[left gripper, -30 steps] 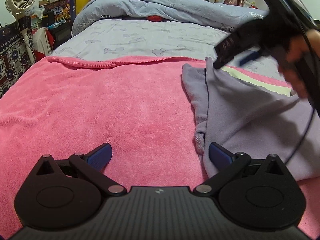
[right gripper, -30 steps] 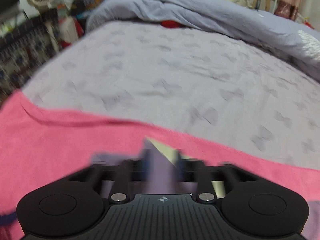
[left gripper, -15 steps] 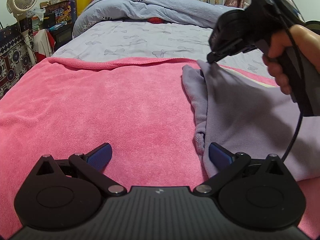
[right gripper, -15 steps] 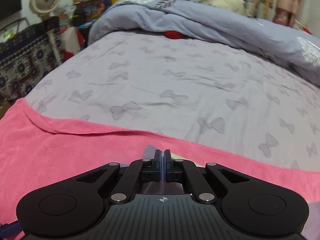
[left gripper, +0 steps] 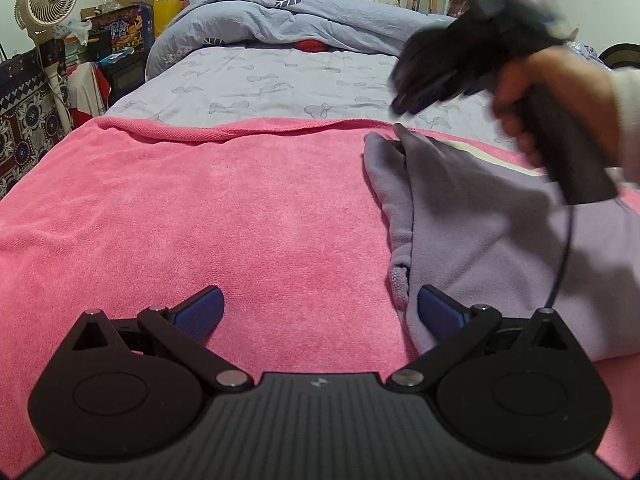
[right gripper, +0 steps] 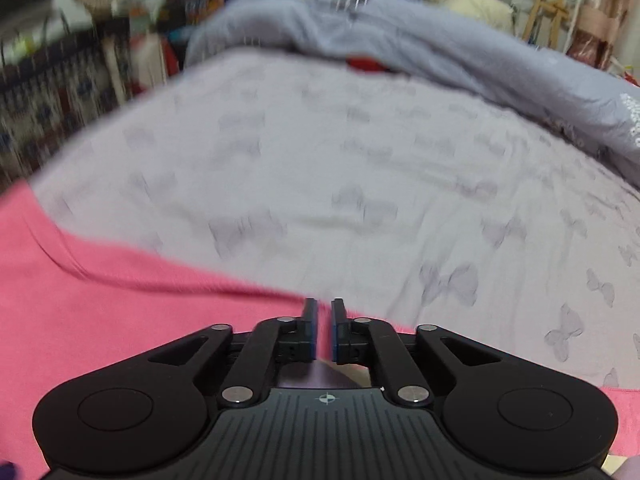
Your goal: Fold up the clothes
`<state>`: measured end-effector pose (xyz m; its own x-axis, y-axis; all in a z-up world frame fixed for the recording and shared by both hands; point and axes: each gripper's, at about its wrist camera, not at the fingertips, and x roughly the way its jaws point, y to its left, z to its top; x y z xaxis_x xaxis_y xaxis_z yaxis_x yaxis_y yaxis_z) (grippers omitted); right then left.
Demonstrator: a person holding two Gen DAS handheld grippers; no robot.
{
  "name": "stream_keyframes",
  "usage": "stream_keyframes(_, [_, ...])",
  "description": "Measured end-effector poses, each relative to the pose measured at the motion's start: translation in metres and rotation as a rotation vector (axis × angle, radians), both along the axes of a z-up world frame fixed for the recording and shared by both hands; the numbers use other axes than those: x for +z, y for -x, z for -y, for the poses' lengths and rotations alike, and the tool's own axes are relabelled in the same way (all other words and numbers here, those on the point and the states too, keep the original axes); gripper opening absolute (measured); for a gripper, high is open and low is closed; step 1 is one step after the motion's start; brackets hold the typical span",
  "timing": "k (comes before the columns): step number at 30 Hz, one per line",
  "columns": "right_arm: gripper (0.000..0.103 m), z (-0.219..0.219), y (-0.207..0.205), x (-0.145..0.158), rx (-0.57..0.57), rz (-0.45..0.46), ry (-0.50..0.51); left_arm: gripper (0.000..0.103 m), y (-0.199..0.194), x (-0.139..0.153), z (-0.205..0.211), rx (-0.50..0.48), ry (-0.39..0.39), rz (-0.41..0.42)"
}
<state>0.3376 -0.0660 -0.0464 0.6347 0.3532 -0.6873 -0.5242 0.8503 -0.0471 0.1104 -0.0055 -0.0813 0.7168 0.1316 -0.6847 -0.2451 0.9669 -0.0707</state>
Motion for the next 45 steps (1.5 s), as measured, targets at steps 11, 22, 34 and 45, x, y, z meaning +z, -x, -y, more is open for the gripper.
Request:
stream_keyframes(11, [0.005,0.027,0.02,-0.049,-0.149,0.005,0.188,0.103,0.0,0.0,0.0,0.002,0.004,0.001])
stream_keyframes(22, [0.027,0.123,0.045,-0.004,-0.268,-0.014,0.107,0.103,-0.004,0.006,-0.003,-0.001,0.019,-0.032])
stream_keyframes(34, [0.063,0.187,-0.005,-0.009,-0.386,-0.079,-0.015,0.101,-0.048,0.072,-0.008,-0.074,0.097,0.064])
stream_keyframes(45, [0.102,0.204,-0.014,-0.044,-0.375,-0.12,0.0,0.103,-0.174,0.013,0.054,-0.313,-0.076,-0.12])
